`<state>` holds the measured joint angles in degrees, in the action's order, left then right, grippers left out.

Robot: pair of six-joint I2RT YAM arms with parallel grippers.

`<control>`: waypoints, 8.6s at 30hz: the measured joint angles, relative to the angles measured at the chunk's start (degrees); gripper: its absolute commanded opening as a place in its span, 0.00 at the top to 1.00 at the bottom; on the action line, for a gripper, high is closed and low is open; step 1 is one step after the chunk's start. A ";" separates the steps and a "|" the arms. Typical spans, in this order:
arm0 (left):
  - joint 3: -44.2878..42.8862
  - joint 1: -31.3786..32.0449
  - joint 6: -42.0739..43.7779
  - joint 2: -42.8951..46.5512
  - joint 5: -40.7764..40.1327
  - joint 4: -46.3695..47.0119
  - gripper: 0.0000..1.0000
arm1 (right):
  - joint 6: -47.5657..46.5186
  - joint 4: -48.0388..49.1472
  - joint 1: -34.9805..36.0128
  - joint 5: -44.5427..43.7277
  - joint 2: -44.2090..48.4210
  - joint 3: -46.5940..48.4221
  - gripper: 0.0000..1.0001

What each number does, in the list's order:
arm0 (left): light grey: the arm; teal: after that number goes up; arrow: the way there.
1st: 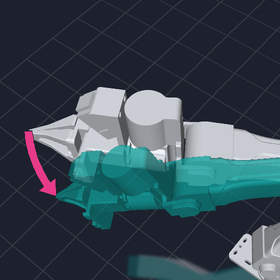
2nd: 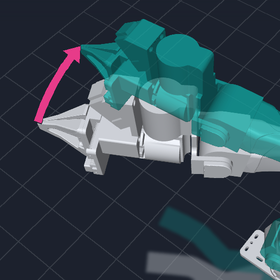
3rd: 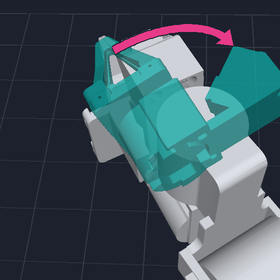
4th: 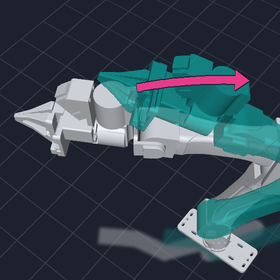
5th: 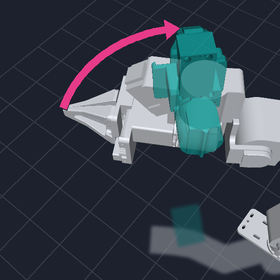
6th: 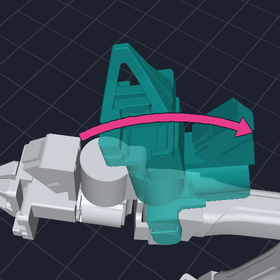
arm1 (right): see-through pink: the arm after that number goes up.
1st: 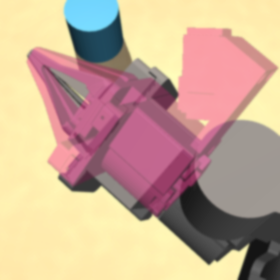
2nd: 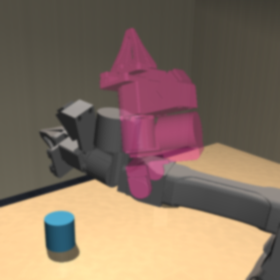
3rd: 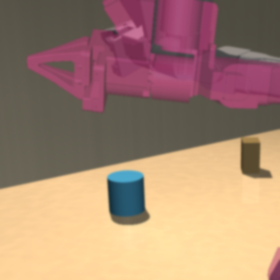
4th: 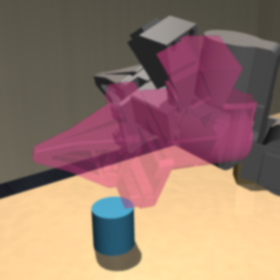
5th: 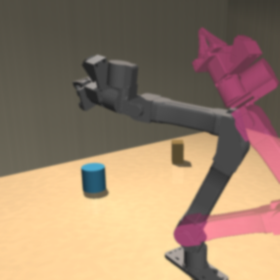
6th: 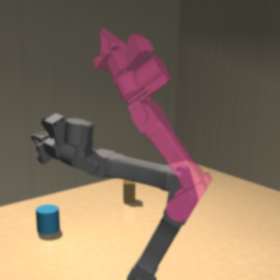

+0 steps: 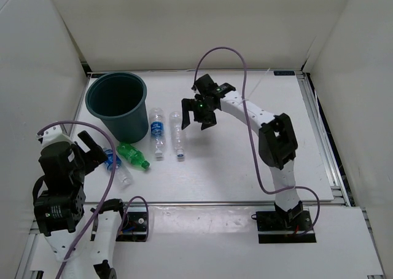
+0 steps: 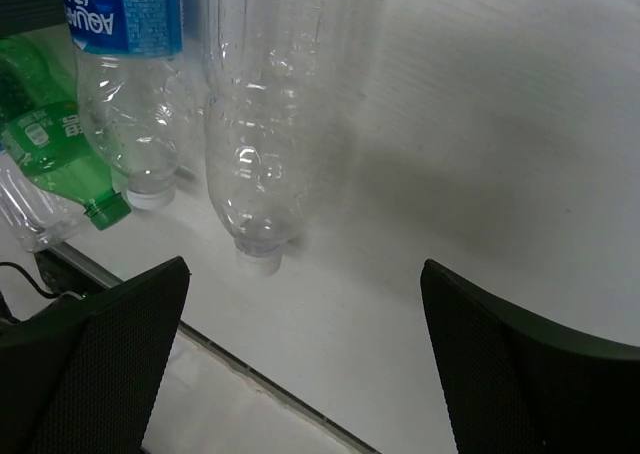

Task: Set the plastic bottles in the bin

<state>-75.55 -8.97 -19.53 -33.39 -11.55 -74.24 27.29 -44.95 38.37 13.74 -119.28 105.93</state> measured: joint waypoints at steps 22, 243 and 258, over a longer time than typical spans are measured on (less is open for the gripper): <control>-7.82 4.42 1.29 -5.44 -0.11 -2.71 0.00 | 3.58 10.95 0.66 11.13 -20.20 12.09 0.55; 10.43 15.78 -27.21 -3.67 2.67 -3.39 0.00 | -16.79 50.47 14.58 -6.80 -22.18 35.58 0.00; 30.67 15.78 -40.57 -2.97 3.19 8.26 0.00 | -18.21 28.76 17.94 -21.75 16.83 18.67 0.00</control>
<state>-44.88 6.81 -60.10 -36.36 -8.36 -65.98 9.08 -16.19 56.31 -8.01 -102.45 124.60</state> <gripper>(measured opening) 1.000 0.998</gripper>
